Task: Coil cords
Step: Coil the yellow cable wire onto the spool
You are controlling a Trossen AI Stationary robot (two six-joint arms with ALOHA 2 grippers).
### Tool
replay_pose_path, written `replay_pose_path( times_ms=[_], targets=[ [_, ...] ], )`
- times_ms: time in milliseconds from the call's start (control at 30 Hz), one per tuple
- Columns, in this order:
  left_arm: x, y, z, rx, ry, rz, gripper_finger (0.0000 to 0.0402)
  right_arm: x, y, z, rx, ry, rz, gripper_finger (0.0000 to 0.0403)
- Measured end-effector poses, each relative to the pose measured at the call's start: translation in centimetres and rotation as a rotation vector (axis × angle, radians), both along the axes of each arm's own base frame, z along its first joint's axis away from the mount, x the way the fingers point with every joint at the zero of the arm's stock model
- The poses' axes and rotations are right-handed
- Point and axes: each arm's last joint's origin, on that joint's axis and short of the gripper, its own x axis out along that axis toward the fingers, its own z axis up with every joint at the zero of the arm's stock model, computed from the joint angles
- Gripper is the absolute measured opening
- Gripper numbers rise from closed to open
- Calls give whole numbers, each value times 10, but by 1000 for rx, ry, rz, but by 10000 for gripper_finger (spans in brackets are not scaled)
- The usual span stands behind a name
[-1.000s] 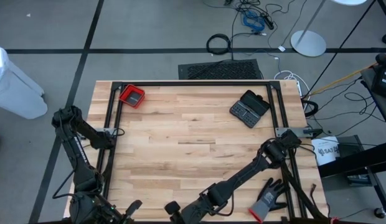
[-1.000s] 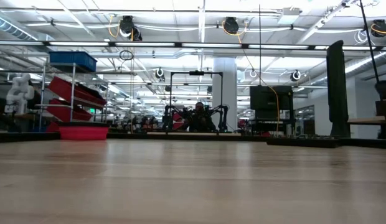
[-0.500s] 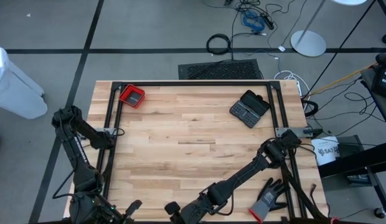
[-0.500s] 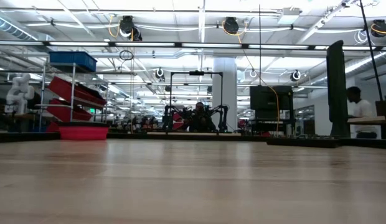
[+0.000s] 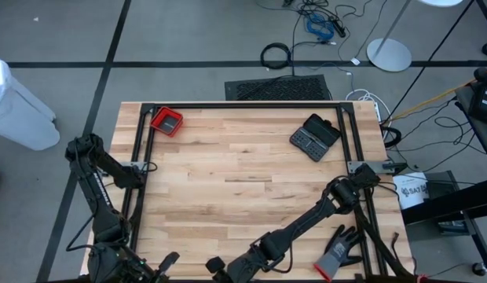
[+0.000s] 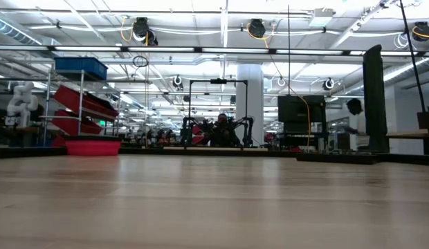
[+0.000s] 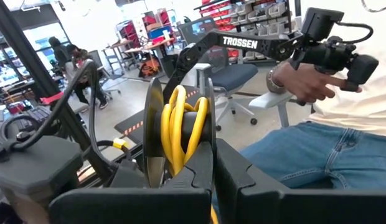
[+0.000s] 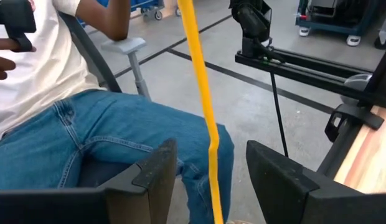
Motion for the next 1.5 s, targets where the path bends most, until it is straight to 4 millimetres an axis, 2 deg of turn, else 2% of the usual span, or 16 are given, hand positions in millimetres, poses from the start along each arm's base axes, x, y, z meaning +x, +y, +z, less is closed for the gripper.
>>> replay_pose_path(
  times_ms=[533, 700, 933, 1267, 1500],
  targets=[
    [1, 1, -1, 15, 6, 39, 2, 7, -5, -10, 10, 7, -13, 170],
    [1, 1, -2, 17, 6, 39, 2, 9, -6, -8, 25, -5, -8, 122],
    [1, 1, -2, 17, 6, 44, 2, 9, -7, -8, 23, -5, 5, 12],
    [1, 1, -1, 9, 3, 38, 2, 11, -12, -11, 2, 9, 0, 3],
    [11, 5, -1, 5, 5, -4, 2, 16, -20, -13, -20, 18, -36, 2]
  ],
)
